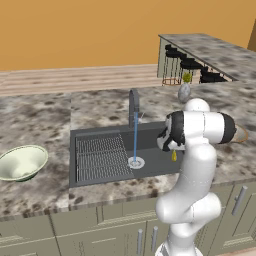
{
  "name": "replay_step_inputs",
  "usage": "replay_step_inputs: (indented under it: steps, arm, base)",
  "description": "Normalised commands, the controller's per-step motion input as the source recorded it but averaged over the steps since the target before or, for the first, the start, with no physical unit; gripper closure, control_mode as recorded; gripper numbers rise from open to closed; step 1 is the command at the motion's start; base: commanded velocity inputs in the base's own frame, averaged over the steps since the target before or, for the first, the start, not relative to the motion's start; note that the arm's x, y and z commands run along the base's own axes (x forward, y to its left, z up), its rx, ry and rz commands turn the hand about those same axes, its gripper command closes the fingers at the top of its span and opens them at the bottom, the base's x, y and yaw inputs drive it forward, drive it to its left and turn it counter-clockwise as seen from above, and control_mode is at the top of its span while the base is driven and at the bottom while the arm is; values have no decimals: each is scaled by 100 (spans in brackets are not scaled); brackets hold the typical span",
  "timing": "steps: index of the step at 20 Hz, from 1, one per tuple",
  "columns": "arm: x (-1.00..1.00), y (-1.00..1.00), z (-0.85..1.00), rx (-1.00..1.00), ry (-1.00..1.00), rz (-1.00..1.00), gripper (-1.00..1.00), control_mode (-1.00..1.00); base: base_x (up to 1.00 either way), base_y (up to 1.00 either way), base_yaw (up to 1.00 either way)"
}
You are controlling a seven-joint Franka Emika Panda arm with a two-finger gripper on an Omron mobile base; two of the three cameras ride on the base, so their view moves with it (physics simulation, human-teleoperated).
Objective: Pick the bell peppers from the sink and place them in one bowl. Place the lemon wedge in the other bowl. Then turn off the sink faucet.
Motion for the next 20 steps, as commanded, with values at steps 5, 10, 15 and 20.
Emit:
replay_step_inputs:
  steps: [5, 10, 15, 20]
  arm:
    - [23, -4, -26, 0, 0, 0, -100, -100]
    - [27, -22, -22, 0, 0, 0, -100, -100]
    - [26, -17, -20, 0, 0, 0, -100, -100]
    - [34, 0, -17, 0, 0, 0, -100, -100]
  base:
    - [0, 0, 0]
    - [0, 0, 0]
    - [0, 0, 0]
    - [0, 0, 0]
